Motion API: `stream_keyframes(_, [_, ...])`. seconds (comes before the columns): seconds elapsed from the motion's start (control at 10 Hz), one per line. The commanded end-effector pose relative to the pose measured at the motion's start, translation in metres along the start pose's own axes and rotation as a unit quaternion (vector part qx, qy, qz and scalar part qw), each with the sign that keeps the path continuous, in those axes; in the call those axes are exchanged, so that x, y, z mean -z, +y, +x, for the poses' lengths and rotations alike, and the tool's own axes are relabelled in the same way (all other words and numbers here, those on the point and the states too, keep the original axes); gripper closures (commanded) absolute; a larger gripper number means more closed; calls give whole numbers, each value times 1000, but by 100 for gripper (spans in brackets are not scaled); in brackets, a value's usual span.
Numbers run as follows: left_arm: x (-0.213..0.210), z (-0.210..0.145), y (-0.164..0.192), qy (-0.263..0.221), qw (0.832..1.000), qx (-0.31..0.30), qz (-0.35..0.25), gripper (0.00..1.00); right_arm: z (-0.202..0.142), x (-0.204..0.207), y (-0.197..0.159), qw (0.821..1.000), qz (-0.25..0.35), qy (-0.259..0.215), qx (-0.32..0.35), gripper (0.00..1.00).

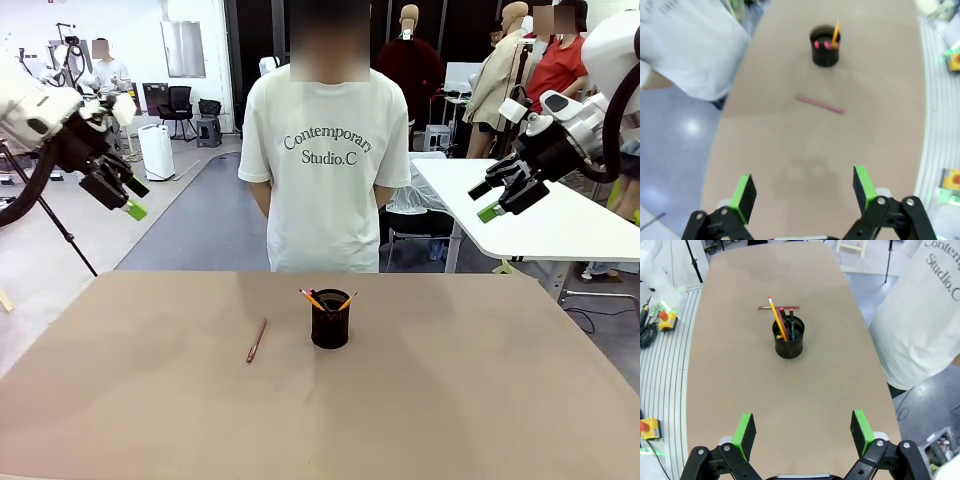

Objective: Place the pens into the pen holder.
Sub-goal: Pick up a writing instrument from the table and place it into the Pen holder.

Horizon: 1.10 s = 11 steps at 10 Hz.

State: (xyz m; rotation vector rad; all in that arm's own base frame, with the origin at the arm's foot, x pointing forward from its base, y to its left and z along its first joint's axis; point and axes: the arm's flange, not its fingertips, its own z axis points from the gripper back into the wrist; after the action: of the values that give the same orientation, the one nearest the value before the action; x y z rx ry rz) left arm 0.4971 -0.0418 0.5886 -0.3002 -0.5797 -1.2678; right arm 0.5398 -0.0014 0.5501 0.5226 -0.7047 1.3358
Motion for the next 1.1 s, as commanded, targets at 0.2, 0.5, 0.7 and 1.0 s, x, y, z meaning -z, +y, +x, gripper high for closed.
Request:
stream_keyframes(0.2, [43, 59, -8, 131, 988, -74, -30, 0, 2, -2, 4, 1000, 2, 0, 10, 0])
stream_keyframes(0.5, [93, 81, -19, 193, 974, -120, -1, 0, 2, -2, 4, 1000, 2, 0, 10, 0])
stream_keyframes(0.7, [122, 86, -29, 220, 970, -97, -29, 0, 2, -2, 4, 1000, 2, 0, 10, 0])
stream_keyframes(1.0, [122, 85, -31, 206, 973, -103, -22, 0, 2, -2, 4, 1000, 2, 0, 10, 0])
